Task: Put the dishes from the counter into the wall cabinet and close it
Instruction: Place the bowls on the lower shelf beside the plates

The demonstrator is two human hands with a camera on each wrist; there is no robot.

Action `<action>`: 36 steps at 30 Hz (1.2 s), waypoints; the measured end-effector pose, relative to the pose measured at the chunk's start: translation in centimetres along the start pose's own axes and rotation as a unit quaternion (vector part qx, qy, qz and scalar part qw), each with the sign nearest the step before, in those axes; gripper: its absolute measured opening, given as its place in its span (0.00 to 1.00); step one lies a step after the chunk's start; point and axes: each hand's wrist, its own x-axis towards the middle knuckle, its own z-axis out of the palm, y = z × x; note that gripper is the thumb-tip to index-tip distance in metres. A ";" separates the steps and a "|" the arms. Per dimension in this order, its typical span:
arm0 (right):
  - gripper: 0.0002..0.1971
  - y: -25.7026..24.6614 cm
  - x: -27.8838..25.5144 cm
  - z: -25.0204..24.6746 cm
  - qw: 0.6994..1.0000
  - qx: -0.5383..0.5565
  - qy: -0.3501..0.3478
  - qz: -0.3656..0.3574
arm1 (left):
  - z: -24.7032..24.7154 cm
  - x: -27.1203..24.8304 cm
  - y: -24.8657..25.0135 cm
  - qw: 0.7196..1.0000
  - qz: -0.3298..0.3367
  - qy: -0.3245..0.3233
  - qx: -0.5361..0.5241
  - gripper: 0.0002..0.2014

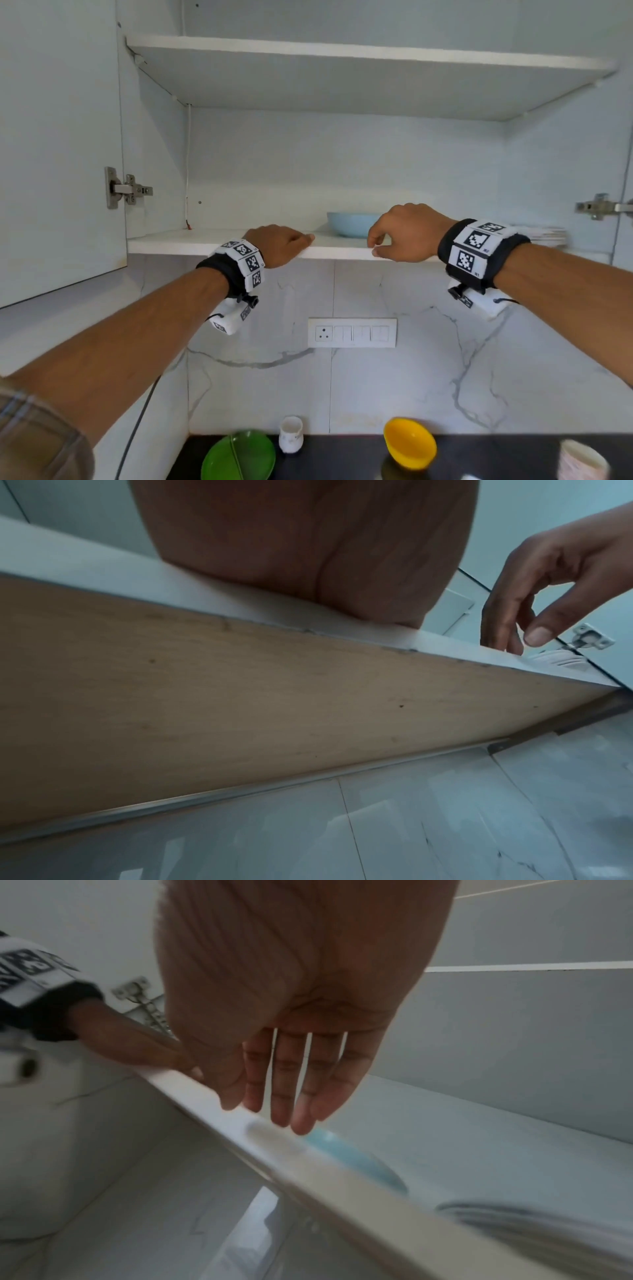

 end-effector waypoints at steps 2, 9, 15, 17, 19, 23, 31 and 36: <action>0.15 -1.0 -1.6 1.4 0.999 -0.021 0.030 -0.016 | 0.8 -0.7 -0.3 0.997 0.034 0.072 -0.024 0.27; 0.16 -2.8 -5.6 9.9 0.991 0.077 0.108 0.007 | 7.4 -7.3 0.5 0.940 0.235 0.246 -0.013 0.22; 0.16 -6.5 -7.8 19.0 0.989 0.135 0.053 0.027 | 17.7 -13.2 -0.3 0.973 0.220 0.054 -0.046 0.18; 0.15 -8.0 -9.5 22.9 0.988 0.147 -0.018 0.053 | 22.0 -15.5 -0.8 0.982 0.170 -0.028 -0.078 0.17; 0.13 -9.5 -11.6 26.8 0.979 0.165 -0.088 0.079 | 25.7 -17.8 -1.2 0.981 0.119 -0.099 -0.120 0.17; 0.10 -12.1 -16.6 34.1 0.959 0.193 -0.184 0.095 | 32.5 -22.0 -2.2 0.953 0.045 -0.253 -0.163 0.19; 0.10 -16.5 -24.3 42.0 0.913 0.235 -0.279 0.183 | 40.6 -26.0 -3.0 0.901 -0.019 -0.422 -0.104 0.45; 0.09 -18.0 -27.8 44.5 0.894 0.248 -0.304 0.215 | 43.6 -26.4 -2.7 0.883 -0.039 -0.459 -0.095 0.56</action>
